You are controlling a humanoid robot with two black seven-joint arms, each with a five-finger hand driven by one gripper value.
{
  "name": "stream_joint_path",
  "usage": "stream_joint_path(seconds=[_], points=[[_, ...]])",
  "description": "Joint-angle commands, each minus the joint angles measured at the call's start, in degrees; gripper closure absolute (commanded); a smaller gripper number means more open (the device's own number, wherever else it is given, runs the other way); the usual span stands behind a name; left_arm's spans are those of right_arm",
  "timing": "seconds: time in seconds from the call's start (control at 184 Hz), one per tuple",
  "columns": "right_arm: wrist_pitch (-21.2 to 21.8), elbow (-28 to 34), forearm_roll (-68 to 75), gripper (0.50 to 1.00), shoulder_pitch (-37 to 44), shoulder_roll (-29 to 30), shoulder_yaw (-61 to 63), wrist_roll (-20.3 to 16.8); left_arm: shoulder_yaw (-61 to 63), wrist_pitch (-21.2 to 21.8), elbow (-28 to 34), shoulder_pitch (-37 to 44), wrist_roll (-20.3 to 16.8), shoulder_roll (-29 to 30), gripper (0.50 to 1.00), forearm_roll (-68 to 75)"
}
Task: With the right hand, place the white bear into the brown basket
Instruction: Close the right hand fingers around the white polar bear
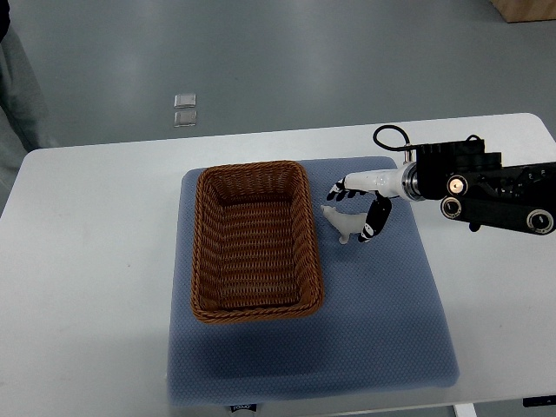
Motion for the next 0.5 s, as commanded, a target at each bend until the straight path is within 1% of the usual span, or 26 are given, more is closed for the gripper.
stream_joint_path(seconds=[0.0, 0.071, 0.185, 0.234, 0.261, 0.381, 0.408, 0.425, 0.452, 0.495], points=[[0.0, 0.0, -0.1, 0.666, -0.1, 0.2, 0.0, 0.0, 0.0, 0.0, 0.0, 0.0, 0.0, 0.0, 0.5, 0.0], [0.0, 0.0, -0.5, 0.699, -0.1, 0.4, 0.0, 0.0, 0.0, 0.0, 0.0, 0.0, 0.0, 0.0, 0.5, 0.0], [0.0, 0.0, -0.6, 0.703, -0.2, 0.5, 0.0, 0.0, 0.0, 0.0, 0.0, 0.0, 0.0, 0.0, 0.5, 0.0], [0.1, 0.0, -0.6, 0.713, -0.2, 0.5, 0.0, 0.0, 0.0, 0.0, 0.0, 0.0, 0.0, 0.0, 0.5, 0.0], [0.1, -0.1, -0.8, 0.74, -0.2, 0.6, 0.0, 0.0, 0.0, 0.0, 0.0, 0.0, 0.0, 0.0, 0.5, 0.0], [0.2, 0.0, -0.9, 0.785, -0.2, 0.7, 0.0, 0.0, 0.0, 0.0, 0.0, 0.0, 0.0, 0.0, 0.5, 0.0], [0.2, 0.0, -0.9, 0.813, -0.2, 0.7, 0.0, 0.0, 0.0, 0.0, 0.0, 0.0, 0.0, 0.0, 0.5, 0.0], [0.2, 0.0, -0.9, 0.82, -0.2, 0.7, 0.0, 0.0, 0.0, 0.0, 0.0, 0.0, 0.0, 0.0, 0.5, 0.0], [0.4, 0.0, -0.9, 0.844, -0.2, 0.7, 0.0, 0.0, 0.0, 0.0, 0.0, 0.0, 0.0, 0.0, 0.5, 0.0], [0.6, 0.0, -0.8, 0.865, -0.2, 0.7, 0.0, 0.0, 0.0, 0.0, 0.0, 0.0, 0.0, 0.0, 0.5, 0.0]])
